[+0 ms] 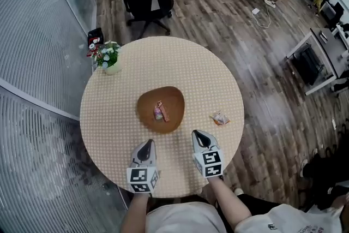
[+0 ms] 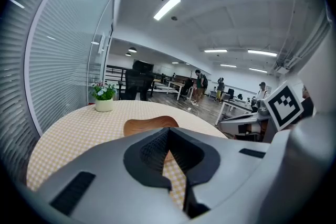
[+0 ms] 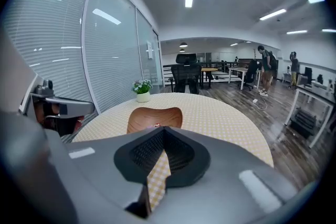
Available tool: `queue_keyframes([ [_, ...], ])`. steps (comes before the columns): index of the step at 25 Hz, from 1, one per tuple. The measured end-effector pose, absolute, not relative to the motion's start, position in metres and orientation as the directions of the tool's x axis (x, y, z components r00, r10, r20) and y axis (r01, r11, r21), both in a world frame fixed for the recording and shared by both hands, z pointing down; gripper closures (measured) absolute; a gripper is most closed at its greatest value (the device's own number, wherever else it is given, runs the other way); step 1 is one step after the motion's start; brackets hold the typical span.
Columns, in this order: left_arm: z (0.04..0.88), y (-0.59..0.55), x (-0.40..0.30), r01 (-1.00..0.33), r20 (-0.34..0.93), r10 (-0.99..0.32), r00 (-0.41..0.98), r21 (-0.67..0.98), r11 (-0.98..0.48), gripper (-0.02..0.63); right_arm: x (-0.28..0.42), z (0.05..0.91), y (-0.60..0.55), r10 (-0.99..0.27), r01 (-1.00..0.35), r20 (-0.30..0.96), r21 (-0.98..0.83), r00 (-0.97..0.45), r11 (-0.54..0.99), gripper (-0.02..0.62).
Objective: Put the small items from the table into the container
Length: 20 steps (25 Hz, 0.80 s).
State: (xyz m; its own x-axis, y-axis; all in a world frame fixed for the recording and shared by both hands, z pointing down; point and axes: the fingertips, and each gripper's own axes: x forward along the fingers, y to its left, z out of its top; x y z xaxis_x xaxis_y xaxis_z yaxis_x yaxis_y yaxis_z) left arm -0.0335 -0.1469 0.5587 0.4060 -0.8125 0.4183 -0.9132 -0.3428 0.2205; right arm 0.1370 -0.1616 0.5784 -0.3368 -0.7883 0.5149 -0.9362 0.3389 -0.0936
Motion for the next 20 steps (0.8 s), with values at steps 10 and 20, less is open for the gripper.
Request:
queue_keyframes([
  [10, 0.563, -0.148, 0.002, -0.891, 0.426, -0.783, 0.454, 0.214, -0.400, 0.601, 0.165, 0.582, -0.143, -0.801, -0.950, 0.513, -0.120, -0.307, 0.288, 0.594],
  [20, 0.562, -0.154, 0.017, -0.885, 0.435, -0.771, 0.466, 0.215, -0.413, 0.600, 0.245, 0.642, -0.177, -0.784, -0.959, 0.579, 0.011, -0.224, 0.282, 0.568],
])
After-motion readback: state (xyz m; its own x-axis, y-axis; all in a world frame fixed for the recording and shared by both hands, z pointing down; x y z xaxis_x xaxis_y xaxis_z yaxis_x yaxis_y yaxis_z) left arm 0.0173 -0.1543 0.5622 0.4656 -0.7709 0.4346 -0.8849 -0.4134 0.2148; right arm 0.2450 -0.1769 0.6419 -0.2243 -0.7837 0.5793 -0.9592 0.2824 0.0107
